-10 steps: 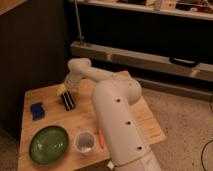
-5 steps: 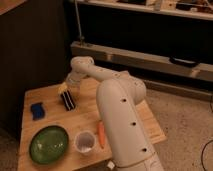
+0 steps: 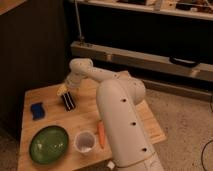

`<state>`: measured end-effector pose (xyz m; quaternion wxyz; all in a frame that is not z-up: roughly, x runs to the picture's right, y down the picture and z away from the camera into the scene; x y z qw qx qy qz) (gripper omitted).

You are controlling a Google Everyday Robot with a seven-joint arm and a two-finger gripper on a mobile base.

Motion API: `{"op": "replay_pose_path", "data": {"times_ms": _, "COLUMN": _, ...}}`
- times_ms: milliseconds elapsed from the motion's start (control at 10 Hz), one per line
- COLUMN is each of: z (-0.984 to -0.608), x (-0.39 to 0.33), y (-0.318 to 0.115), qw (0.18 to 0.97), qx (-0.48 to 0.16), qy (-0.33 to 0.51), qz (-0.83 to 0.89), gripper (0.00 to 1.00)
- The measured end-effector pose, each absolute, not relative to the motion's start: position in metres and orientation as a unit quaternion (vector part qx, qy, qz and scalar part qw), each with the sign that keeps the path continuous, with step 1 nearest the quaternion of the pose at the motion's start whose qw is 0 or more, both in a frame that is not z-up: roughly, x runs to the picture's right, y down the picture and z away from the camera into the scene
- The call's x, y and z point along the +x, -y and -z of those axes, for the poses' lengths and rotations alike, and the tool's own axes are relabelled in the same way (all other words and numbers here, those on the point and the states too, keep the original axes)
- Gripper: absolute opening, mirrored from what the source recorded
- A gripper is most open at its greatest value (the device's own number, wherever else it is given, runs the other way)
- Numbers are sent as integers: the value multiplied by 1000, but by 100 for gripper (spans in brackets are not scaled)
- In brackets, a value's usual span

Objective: Place the eraser in the ceramic cup

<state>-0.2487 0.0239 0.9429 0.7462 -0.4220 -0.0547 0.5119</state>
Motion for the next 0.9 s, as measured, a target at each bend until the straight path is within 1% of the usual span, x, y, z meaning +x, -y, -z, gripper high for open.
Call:
{"op": "replay_pose_path", "data": {"times_ms": 300, "z": -939, "x": -256, "y": -29, "qw": 743, "qx": -431, "qy": 81, "qz": -507, "gripper": 80}}
{"op": "replay_pose_path", "data": {"times_ms": 900, "z": -931, "x": -259, "y": -46, "qw": 761, "qx": -391, "qy": 138, "qz": -499, "gripper": 80}}
